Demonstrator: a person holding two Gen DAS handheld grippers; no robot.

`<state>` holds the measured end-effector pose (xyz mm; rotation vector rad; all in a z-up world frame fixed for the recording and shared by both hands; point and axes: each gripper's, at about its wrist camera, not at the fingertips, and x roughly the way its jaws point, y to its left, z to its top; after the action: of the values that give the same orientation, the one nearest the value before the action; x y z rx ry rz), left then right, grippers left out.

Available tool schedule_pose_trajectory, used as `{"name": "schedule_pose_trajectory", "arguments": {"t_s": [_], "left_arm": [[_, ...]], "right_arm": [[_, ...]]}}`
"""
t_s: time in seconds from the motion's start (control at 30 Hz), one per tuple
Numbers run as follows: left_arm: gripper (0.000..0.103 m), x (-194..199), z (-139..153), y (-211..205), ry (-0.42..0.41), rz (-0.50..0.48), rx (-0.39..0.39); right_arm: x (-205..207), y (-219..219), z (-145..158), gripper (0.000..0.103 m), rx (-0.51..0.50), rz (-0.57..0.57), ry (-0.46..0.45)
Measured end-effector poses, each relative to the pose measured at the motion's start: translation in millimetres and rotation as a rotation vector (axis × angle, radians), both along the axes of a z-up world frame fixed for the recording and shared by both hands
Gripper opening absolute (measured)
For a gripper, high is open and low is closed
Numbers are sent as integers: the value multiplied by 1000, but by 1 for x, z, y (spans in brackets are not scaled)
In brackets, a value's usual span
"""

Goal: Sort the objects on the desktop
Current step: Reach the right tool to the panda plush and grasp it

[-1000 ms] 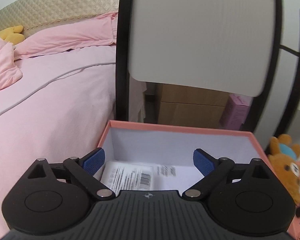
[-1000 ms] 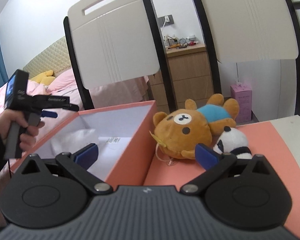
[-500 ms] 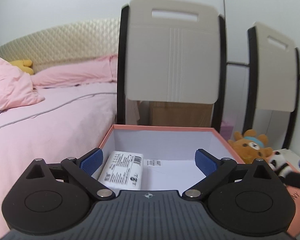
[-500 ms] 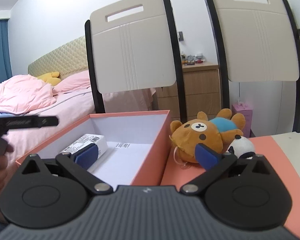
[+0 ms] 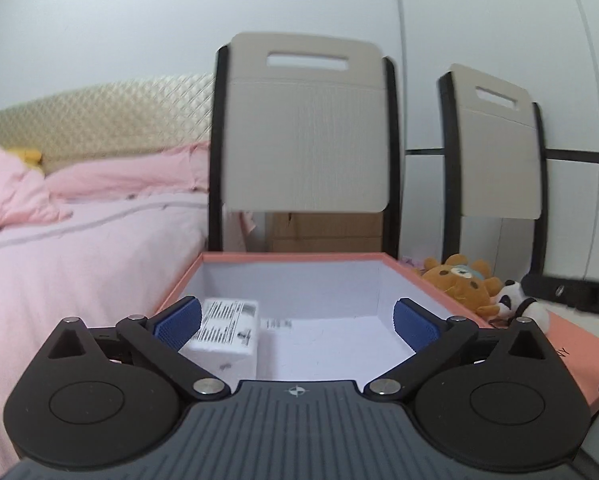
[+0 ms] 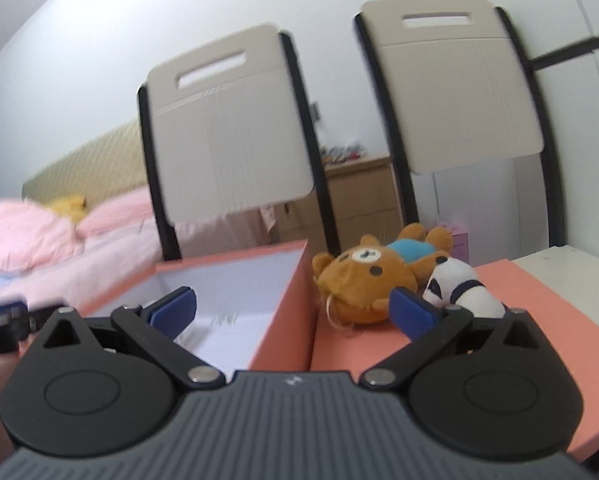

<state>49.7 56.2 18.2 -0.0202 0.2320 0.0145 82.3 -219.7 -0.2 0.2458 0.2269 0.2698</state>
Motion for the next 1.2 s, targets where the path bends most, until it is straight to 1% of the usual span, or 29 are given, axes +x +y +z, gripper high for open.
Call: {"name": "schedule_pose_trajectory", "arguments": {"t_s": [0.03, 0.1, 0.2, 0.33, 0.43, 0.53, 0.67, 0.73, 0.77, 0.83, 0.9, 0.97, 1.0, 1.07, 1.13, 1.2], "left_arm": [[103, 1, -1, 3, 5, 15, -10], [103, 3, -3, 8, 16, 44, -29], [103, 4, -3, 14, 13, 81, -43], [103, 5, -4, 14, 13, 98, -39], [103, 5, -5, 13, 18, 105, -28], [103, 5, -7, 13, 21, 102, -28], [103, 5, -9, 12, 27, 101, -33], [103, 5, -10, 12, 30, 105, -30], [103, 5, -10, 13, 29, 109, -30], [103, 5, -11, 13, 29, 115, -30], [103, 6, -13, 13, 32, 118, -27], [103, 7, -15, 12, 37, 121, -23], [103, 7, -16, 12, 39, 120, -23], [103, 9, -18, 12, 45, 116, -27], [103, 10, -20, 11, 51, 114, -27], [103, 10, -21, 10, 51, 113, -27]], "right_arm": [[1, 0, 0, 103, 18, -9, -14], [0, 5, 0, 103, 19, -23, -52], [0, 13, 1, 103, -7, -27, -98], [4, 12, 3, 103, 29, -32, -82], [10, 4, 11, 103, 59, -39, -74], [26, -5, 25, 103, 6, -67, -31], [62, -34, 40, 103, 13, -135, 8], [87, -48, 41, 103, 1, -161, 39], [101, -53, 38, 103, -17, -168, 64], [126, -58, 26, 103, -88, -178, 99], [145, -64, 9, 103, -147, -192, 168], [155, -73, -11, 103, -175, -196, 249], [159, -78, -20, 103, -174, -193, 304], [166, -89, -32, 103, -136, -189, 391], [168, -96, -39, 102, -99, -192, 421], [168, -96, -41, 102, -107, -186, 419]]}}
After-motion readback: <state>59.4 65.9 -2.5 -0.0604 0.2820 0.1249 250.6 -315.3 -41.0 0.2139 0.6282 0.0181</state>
